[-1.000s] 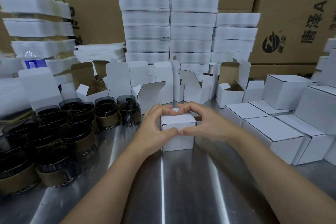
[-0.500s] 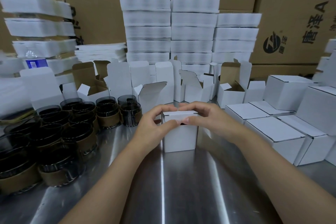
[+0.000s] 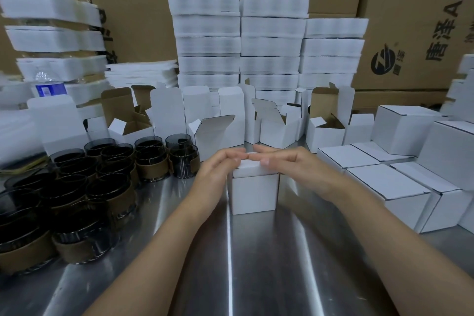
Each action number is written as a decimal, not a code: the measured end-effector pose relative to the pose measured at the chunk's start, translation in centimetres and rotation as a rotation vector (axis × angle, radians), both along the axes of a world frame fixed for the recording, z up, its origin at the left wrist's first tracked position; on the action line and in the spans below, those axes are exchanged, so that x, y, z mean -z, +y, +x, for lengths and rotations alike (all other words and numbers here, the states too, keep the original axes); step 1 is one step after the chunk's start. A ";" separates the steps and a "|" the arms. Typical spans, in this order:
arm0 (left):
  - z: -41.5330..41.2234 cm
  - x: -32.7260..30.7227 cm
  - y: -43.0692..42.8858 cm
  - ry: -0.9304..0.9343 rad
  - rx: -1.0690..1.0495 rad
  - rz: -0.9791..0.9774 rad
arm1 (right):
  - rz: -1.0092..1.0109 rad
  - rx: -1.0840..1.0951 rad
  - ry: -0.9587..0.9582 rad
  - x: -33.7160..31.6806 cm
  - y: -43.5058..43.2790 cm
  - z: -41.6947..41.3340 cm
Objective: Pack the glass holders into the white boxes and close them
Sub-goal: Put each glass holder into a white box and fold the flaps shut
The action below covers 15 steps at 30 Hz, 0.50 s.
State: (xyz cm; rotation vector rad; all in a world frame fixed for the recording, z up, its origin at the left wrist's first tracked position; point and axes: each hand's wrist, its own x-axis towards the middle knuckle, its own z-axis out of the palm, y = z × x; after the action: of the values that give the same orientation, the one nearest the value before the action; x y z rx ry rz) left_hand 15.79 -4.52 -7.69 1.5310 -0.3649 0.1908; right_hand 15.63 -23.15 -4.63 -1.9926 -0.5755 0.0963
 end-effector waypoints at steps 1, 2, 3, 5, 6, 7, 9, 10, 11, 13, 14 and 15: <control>0.1 0.0 0.0 0.006 0.001 0.003 | 0.004 0.010 -0.005 0.0 0.1 -0.1; 0.1 0.0 0.1 0.010 0.000 0.008 | 0.004 0.022 -0.010 0.0 0.2 -0.1; 0.1 0.0 0.1 0.013 -0.001 0.008 | 0.002 0.028 -0.016 0.1 0.3 -0.1; 0.2 0.1 0.2 0.008 -0.005 0.008 | 0.003 0.016 -0.022 0.2 0.2 0.2; 0.2 0.1 0.2 0.003 -0.009 0.010 | 0.005 0.008 -0.022 0.3 0.2 0.3; 0.2 0.1 0.2 -0.003 -0.011 0.012 | 0.003 0.002 -0.024 0.4 0.1 0.4; 0.3 0.2 0.2 -0.020 -0.010 0.018 | 0.002 -0.001 -0.019 0.5 0.0 0.5; 0.3 0.3 0.2 -0.029 -0.011 0.022 | 0.001 0.002 -0.018 0.5 0.0 0.5; 0.4 0.4 0.3 -0.036 -0.012 0.026 | -0.004 0.006 -0.024 0.6 0.0 0.6; 0.5 0.5 0.3 -0.048 -0.011 0.033 | -0.017 0.017 -0.038 0.7 0.1 0.7; 0.5 0.6 0.3 -0.050 -0.011 0.032 | -0.021 0.024 -0.041 0.7 0.1 0.7; 0.5 0.6 0.3 -0.049 -0.011 0.025 | -0.025 0.031 -0.045 0.7 0.1 0.8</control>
State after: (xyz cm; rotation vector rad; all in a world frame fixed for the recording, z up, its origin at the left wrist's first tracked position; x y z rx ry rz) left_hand 16.30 -4.21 -8.30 1.5554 -0.3992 0.2338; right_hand 16.38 -23.03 -5.33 -2.0319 -0.5745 0.0404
